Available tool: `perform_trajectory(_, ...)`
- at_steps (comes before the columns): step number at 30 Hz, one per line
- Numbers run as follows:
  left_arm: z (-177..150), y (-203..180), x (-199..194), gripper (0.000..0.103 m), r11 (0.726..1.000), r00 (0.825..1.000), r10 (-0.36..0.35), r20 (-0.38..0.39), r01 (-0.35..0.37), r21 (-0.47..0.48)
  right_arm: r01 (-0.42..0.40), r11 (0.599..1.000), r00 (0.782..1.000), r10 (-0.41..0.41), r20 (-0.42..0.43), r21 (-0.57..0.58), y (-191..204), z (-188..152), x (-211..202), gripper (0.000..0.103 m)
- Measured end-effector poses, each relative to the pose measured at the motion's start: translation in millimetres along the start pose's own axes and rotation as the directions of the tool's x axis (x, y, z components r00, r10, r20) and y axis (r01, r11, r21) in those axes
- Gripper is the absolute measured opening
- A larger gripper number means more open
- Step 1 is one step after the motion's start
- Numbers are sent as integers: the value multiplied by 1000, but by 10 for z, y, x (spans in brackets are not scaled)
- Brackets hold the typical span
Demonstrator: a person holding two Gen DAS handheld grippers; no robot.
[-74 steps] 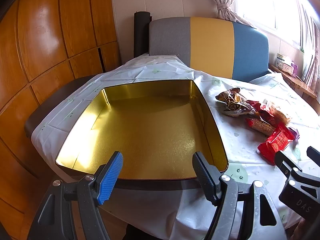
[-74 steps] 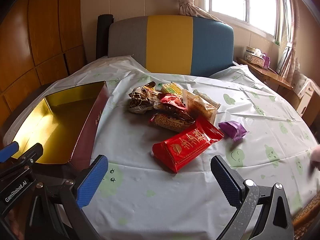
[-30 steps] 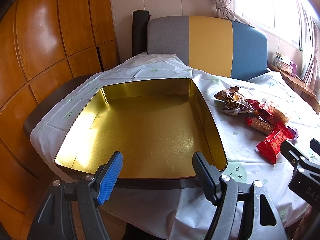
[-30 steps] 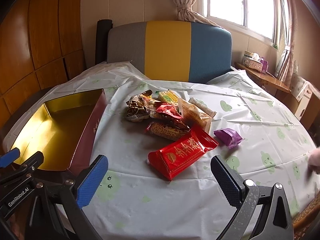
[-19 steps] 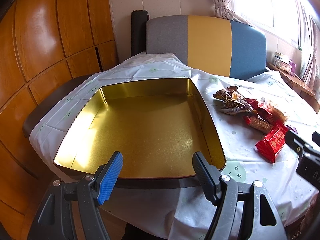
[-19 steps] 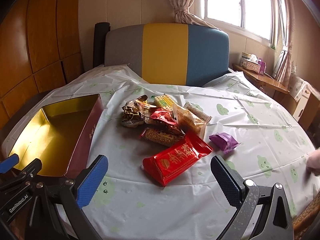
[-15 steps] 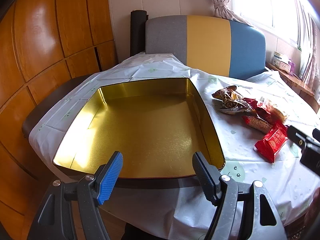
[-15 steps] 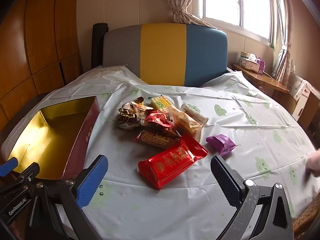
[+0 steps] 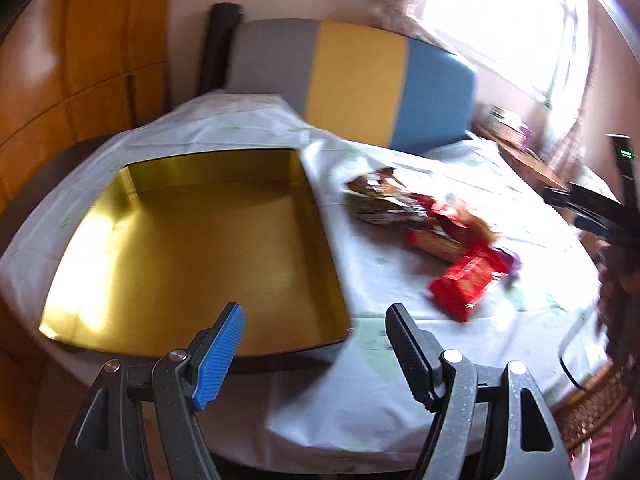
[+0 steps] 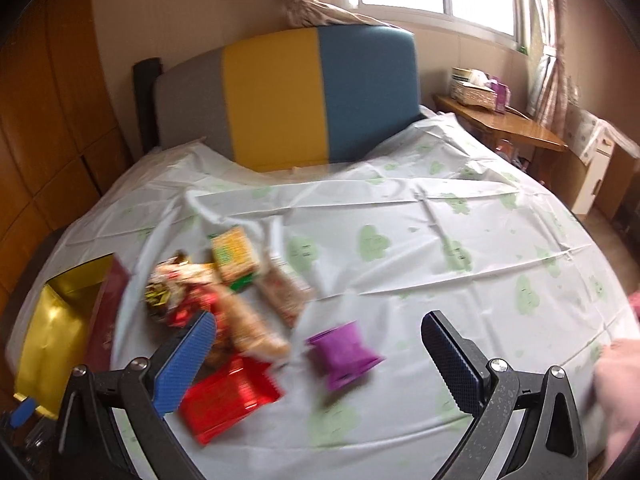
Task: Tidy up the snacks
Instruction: 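Grasp the large red packet with the left tool while the right tool grasps the purple packet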
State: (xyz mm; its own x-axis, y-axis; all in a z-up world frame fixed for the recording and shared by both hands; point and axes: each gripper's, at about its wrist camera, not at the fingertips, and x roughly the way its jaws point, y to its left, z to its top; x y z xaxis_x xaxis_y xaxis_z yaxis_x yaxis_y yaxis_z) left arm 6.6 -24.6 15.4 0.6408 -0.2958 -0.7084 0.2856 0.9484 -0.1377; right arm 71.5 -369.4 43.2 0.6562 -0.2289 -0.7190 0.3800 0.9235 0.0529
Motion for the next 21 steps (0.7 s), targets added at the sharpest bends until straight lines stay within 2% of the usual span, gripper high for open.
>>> perform_trajectory(3,46,-225,58,74,994,999,-41,-13,42,97,18,996,999,-14,-46,86,-326,39,219,103)
perform_trajectory(5,98,-407,227,73,982,991,-74,-108,92,165,24,983,995,-6,-100,180,-488,9,337,103)
perform_trajectory(6,133,-463,298,73,979,983,-109,-147,132,156,-16,972,992,45,-114,236,-551,0,375,103)
perform_trajectory(7,164,-504,359,73,977,978,-128,-168,153,150,-30,967,991,62,-119,254,-556,3,392,103)
perform_trajectory(10,221,-734,551,73,962,965,-139,-223,185,201,-24,975,994,47,-100,219,-498,34,352,103)
perform_trajectory(12,234,-875,641,72,949,954,-157,-255,218,229,-44,977,993,65,-94,210,-452,40,328,103)
perform_trajectory(14,257,-1042,735,72,929,950,-164,-265,240,283,-61,975,992,83,-94,212,-437,43,324,103)
perform_trajectory(17,252,-1252,888,72,888,935,-199,-293,298,350,-89,967,989,115,-97,237,-470,42,329,103)
perform_trajectory(19,235,-1333,1029,72,867,929,-184,-321,307,392,-105,962,985,136,-109,254,-487,35,349,103)
perform_trajectory(21,243,-1401,1127,72,856,932,-165,-324,298,422,-112,958,982,147,-118,265,-499,31,369,103)
